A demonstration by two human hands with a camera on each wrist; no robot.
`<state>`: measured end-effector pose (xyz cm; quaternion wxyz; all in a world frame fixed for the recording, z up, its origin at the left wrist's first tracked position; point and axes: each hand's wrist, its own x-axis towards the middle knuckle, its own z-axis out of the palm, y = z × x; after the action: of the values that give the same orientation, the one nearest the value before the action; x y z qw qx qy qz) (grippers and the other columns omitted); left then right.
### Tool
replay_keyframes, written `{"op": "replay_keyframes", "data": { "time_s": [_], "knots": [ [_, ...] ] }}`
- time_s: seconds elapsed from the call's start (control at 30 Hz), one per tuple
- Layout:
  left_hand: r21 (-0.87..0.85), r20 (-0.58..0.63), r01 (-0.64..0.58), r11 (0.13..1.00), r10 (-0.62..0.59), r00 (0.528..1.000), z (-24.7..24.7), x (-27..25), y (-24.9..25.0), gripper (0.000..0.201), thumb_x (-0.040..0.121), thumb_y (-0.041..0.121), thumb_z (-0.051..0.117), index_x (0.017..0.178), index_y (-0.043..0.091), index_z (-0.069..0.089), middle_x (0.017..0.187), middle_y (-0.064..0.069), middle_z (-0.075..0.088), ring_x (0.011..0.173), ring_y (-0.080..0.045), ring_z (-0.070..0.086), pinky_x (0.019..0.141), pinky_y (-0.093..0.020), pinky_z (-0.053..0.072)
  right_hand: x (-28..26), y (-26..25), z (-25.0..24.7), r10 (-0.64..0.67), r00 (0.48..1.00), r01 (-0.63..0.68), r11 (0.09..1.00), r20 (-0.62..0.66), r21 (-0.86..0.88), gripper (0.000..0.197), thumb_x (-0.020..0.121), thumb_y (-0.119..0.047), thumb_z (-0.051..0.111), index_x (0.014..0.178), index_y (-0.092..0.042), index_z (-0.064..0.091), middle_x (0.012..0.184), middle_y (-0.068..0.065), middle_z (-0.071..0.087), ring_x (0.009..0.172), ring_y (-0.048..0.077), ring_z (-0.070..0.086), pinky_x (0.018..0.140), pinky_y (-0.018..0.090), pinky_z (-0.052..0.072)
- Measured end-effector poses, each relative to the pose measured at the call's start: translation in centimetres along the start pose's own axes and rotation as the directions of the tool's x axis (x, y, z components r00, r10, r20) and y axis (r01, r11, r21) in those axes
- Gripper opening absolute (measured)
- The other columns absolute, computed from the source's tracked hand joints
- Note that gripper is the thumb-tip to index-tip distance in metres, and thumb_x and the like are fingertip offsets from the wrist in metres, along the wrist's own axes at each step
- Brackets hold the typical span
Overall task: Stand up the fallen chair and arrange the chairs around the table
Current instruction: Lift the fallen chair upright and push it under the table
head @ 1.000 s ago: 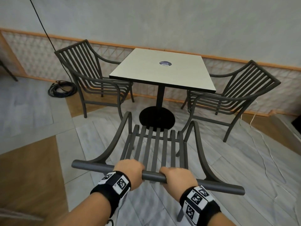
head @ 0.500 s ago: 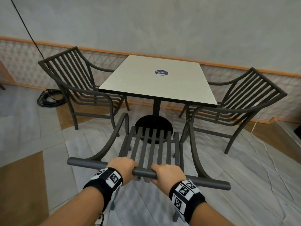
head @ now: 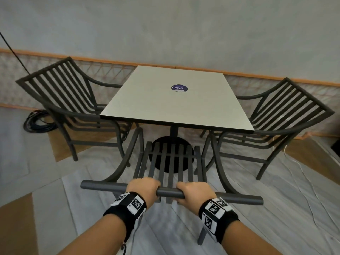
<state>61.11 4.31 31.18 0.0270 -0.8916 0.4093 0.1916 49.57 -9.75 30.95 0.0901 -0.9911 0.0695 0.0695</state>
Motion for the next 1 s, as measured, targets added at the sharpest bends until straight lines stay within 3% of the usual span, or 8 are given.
{"op": "replay_keyframes", "data": {
  "time_s": [0.27, 0.4, 0.53, 0.7, 0.87, 0.93, 1.0],
  "knots": [
    [0.014, -0.007, -0.043, 0.999, 0.043, 0.999, -2.5, 6.9, -3.2, 0.017, 0.091, 0.022, 0.051, 0.102, 0.023, 0.065, 0.104, -0.003, 0.068, 0.089, -0.024, 0.063, 0.076, -0.036, 0.046, 6.8, 1.9, -1.2, 0.072, 0.997, -0.071, 0.997, 0.017, -0.019, 0.032, 0.089, -0.054, 0.049, 0.101, -0.024, 0.05, 0.096, 0.002, 0.067, 0.085, 0.024, 0.062, 0.072, 0.036, 0.047],
    [0.032, -0.038, -0.065, 0.997, 0.066, 0.997, -3.5, 9.6, -4.4, 0.019, 0.091, 0.019, 0.048, 0.102, 0.022, 0.064, 0.105, -0.004, 0.068, 0.097, -0.026, 0.064, 0.081, -0.037, 0.046, 9.8, 2.7, -1.7, 0.099, 0.995, -0.099, 0.995, 0.013, -0.018, 0.032, 0.089, -0.055, 0.049, 0.1, -0.025, 0.05, 0.095, 0.001, 0.067, 0.085, 0.023, 0.063, 0.07, 0.035, 0.045],
    [0.029, -0.04, -0.09, 0.996, 0.091, 0.995, -4.7, 11.8, -5.2, 0.019, 0.09, 0.018, 0.048, 0.099, 0.023, 0.064, 0.102, -0.003, 0.069, 0.095, -0.026, 0.065, 0.085, -0.04, 0.047, 12.1, 3.5, -2.3, 0.103, 0.995, -0.103, 0.994, -0.003, -0.041, 0.026, 0.091, -0.05, 0.049, 0.099, -0.025, 0.05, 0.094, 0.0, 0.067, 0.083, 0.023, 0.062, 0.064, 0.031, 0.039],
    [0.043, -0.03, -0.132, 0.99, 0.134, 0.991, -5.0, 12.6, -5.7, 0.018, 0.09, 0.019, 0.049, 0.101, 0.022, 0.062, 0.102, -0.003, 0.068, 0.093, -0.026, 0.065, 0.087, -0.04, 0.051, 12.8, 3.9, -2.3, 0.103, 0.995, -0.103, 0.993, -0.006, -0.062, 0.03, 0.09, -0.053, 0.049, 0.1, -0.024, 0.049, 0.094, 0.001, 0.067, 0.083, 0.024, 0.063, 0.063, 0.032, 0.039],
    [0.075, -0.081, -0.144, 0.987, 0.15, 0.985, -4.1, 11.8, -5.6, 0.016, 0.092, 0.027, 0.051, 0.102, 0.023, 0.062, 0.099, -0.003, 0.065, 0.094, -0.025, 0.064, 0.084, -0.036, 0.045, 12.1, 3.4, -1.4, 0.132, 0.991, -0.133, 0.989, -0.019, -0.069, 0.036, 0.089, -0.057, 0.048, 0.098, -0.023, 0.049, 0.093, 0.003, 0.066, 0.083, 0.026, 0.063, 0.064, 0.033, 0.04],
    [0.072, -0.122, -0.144, 0.987, 0.152, 0.981, -4.2, 11.4, -6.0, 0.015, 0.091, 0.03, 0.052, 0.101, 0.025, 0.062, 0.089, 0.001, 0.06, 0.096, -0.024, 0.063, 0.088, -0.035, 0.042, 12.1, 3.2, -1.3, 0.153, 0.988, -0.155, 0.986, -0.038, -0.057, 0.033, 0.088, -0.056, 0.051, 0.096, -0.023, 0.049, 0.09, 0.002, 0.066, 0.081, 0.024, 0.062, 0.065, 0.034, 0.043],
    [0.033, -0.144, -0.129, 0.991, 0.132, 0.981, -4.3, 10.7, -7.2, 0.018, 0.087, 0.04, 0.055, 0.1, 0.029, 0.061, 0.092, 0.005, 0.062, 0.099, -0.02, 0.06, 0.093, -0.034, 0.039, 11.5, 3.2, -1.5, 0.169, 0.983, -0.17, 0.985, -0.067, 0.0, 0.035, 0.085, -0.06, 0.052, 0.095, -0.027, 0.051, 0.086, -0.004, 0.063, 0.077, 0.018, 0.061, 0.066, 0.03, 0.044]
  ]
}}
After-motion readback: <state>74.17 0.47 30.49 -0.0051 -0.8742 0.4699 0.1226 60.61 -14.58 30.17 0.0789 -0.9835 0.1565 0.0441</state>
